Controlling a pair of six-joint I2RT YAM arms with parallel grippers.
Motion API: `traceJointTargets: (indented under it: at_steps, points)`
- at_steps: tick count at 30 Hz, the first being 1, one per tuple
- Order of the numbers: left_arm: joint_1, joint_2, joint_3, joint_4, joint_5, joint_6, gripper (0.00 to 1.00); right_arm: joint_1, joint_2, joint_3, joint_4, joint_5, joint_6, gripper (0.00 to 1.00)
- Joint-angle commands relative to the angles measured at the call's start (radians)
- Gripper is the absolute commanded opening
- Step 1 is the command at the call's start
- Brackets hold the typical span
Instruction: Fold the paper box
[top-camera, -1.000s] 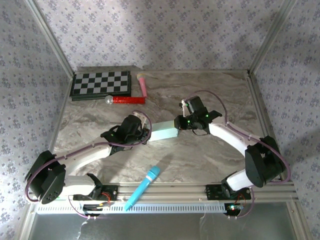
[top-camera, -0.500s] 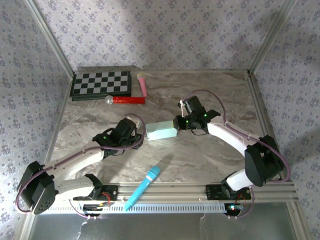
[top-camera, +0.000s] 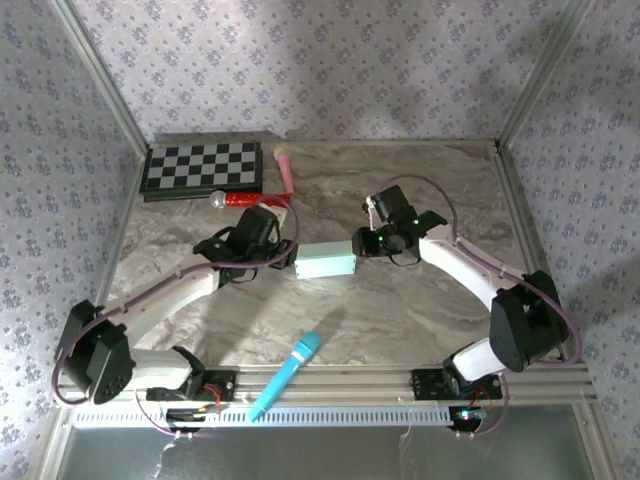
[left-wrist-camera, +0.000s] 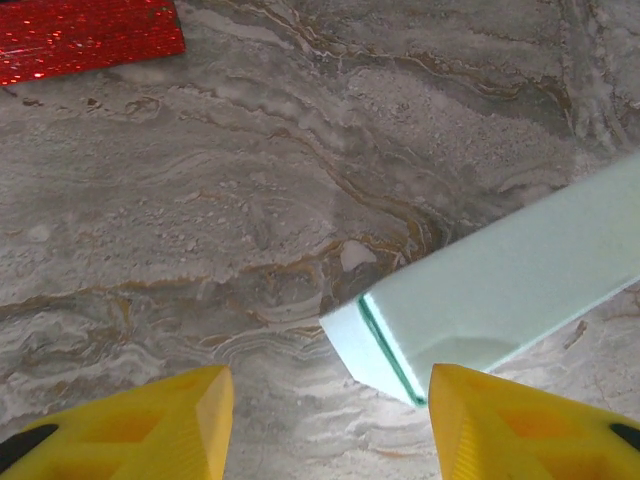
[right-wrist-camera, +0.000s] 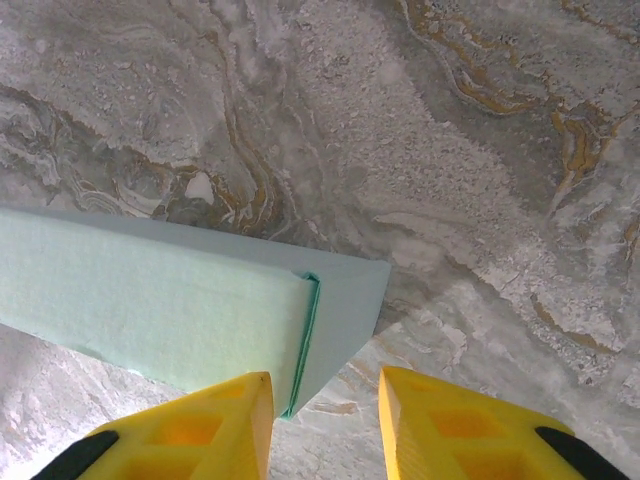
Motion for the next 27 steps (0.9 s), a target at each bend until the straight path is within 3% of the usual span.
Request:
traceJointTargets:
  at_steps: [1,11,22,27]
  points:
    - [0.004,0.052,0.039,-0.026,0.059,0.023,0.54,-0.006,0.031,0.027,-0.032,-0.031,-0.033,0.35]
    - [0.004,0.104,0.016,-0.028,0.084,0.021,0.53,0.009,0.055,0.002,-0.019,-0.042,-0.037,0.35]
    - [-0.018,0.129,-0.062,-0.044,0.047,0.035,0.51,0.065,0.126,0.025,-0.144,0.171,-0.055,0.34]
    - [-0.021,0.102,-0.038,-0.063,0.032,0.051,0.52,0.072,0.112,0.057,-0.141,0.158,-0.042,0.33]
